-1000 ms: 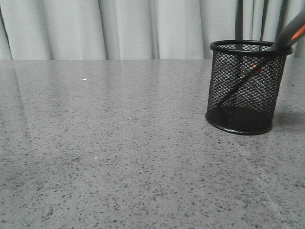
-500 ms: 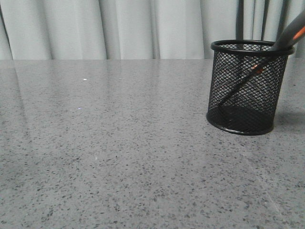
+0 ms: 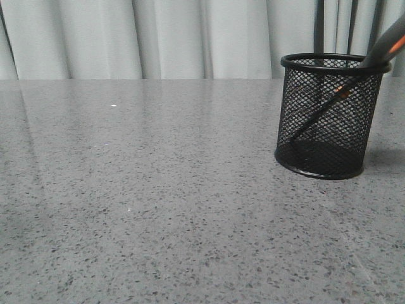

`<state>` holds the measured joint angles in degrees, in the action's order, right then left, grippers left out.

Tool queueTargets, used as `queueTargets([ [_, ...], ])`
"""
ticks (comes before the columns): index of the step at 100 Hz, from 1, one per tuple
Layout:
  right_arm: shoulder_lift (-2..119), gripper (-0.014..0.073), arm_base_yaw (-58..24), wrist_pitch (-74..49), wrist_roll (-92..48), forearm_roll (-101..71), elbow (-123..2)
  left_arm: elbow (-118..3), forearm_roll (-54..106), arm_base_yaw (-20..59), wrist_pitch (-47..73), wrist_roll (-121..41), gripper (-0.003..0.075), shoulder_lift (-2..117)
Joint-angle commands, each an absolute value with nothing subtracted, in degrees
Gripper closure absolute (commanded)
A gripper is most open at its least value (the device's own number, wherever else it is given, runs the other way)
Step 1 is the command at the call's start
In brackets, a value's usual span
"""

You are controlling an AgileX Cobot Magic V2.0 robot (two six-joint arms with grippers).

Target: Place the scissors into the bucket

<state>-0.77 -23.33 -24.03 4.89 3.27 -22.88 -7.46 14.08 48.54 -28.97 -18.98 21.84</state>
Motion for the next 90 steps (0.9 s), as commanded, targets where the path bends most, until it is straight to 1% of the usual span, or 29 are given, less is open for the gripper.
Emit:
queueTargets([
  [1,-0.2,0.0638,-23.2,-18.8,4.3,3.8,-24.2,-8.9,13.6,45.7,-33.4,-21.2,0.0741,21.4],
  [12,-0.2,0.0638,-23.2,-18.8,4.3,3.8,-24.2,-8.1,13.6,37.6,-30.4,-21.2,0.0741,19.0],
  [24,-0.2,0.0638,-23.2,-18.8,4.3,3.8,-24.2,-5.3,14.3,27.6,-23.5,-20.9,0.0741,14.2],
  [48,-0.2,0.0638,-23.2,-18.8,4.3,3.8,-24.2,1.4,14.1,14.7,-9.5,-21.7,0.0741,2.9],
  [53,-0.2,0.0638,-23.2,-18.8,4.3,3.8,-24.2,1.3,14.1,11.9,-4.3,-21.8,0.0741,1.4],
  [64,-0.2,0.0638,-23.2,-18.8,4.3,3.8,-24.2,1.5,14.5,5.8,1.7,-21.7,0.0741,-1.1],
  [76,-0.2,0.0638,-23.2,-18.8,4.3,3.8,-24.2,1.5,14.7,1.1,9.5,-19.3,0.0741,-1.6],
  [83,-0.2,0.0638,-23.2,-18.8,4.3,3.8,-24.2,1.5,14.9,0.8,13.9,-19.3,0.0741,-1.6],
  [90,-0.2,0.0638,-23.2,-18.8,4.3,3.8,-24.2,1.5,16.5,0.9,15.7,-19.3,0.0741,-1.6],
])
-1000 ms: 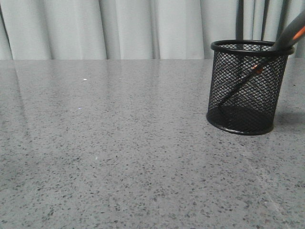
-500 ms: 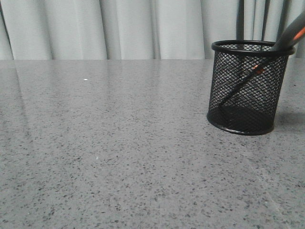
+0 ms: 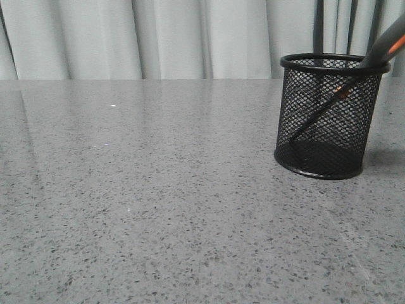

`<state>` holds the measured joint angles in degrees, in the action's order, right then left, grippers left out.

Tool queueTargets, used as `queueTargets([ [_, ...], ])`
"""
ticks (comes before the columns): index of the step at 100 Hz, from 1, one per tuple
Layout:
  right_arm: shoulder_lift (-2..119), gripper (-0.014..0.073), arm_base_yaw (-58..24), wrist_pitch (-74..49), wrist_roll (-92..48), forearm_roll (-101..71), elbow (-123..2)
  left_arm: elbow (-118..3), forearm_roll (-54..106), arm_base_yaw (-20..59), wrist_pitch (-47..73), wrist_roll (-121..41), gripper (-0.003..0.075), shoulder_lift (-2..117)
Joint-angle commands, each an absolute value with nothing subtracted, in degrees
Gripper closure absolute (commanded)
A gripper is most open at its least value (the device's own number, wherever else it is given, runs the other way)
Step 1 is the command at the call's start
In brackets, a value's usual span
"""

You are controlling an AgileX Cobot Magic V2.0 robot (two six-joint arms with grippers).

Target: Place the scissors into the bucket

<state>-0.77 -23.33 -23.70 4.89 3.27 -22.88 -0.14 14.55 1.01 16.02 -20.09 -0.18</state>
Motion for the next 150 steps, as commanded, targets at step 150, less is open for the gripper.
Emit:
queueTargets([
  [150,-1.6,0.0638,2.9,-6.8,4.4,-1.8,1.6,1.5,16.9,0.8,15.7,-19.3,0.0741,-1.6],
])
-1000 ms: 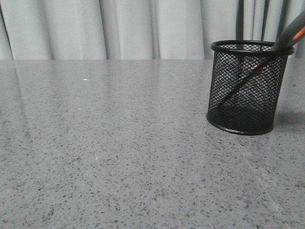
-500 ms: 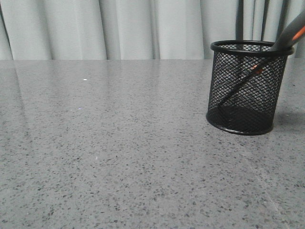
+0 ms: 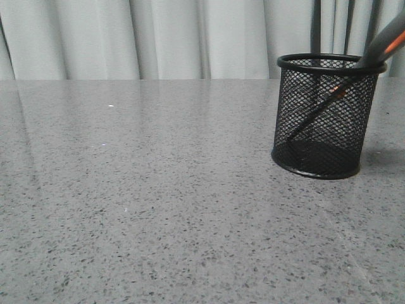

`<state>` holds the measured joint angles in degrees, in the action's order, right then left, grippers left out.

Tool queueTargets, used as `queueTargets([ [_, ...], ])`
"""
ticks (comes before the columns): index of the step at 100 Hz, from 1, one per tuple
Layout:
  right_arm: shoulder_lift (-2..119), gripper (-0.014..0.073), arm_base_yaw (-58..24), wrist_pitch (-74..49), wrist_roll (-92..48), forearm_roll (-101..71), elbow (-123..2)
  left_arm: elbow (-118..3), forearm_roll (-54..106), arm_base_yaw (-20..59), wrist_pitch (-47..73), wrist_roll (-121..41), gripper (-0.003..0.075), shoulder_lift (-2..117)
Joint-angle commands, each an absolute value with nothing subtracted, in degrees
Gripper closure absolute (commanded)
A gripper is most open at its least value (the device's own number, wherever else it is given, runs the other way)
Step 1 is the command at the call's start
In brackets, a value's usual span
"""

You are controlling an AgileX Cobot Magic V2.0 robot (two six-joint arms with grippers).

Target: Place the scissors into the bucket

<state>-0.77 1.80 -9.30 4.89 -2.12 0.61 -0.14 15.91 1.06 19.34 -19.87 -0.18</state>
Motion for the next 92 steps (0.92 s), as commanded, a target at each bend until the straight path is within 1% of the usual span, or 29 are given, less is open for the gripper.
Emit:
queueTargets([
  [1,-1.8,0.0638,2.9,-7.8,4.4,-1.8,1.6,1.5,16.9,0.8,15.7,-19.3,0.0741,-1.6],
  [17,-1.8,0.0638,2.8,-18.7,4.4,-1.6,1.6,1.5,16.9,0.8,15.7,-19.3,0.0741,-1.6],
  [92,-1.8,0.0638,2.8,-18.0,4.2,-1.6,1.6,1.5,16.9,0.8,15.7,-19.3,0.0741,-1.6],
])
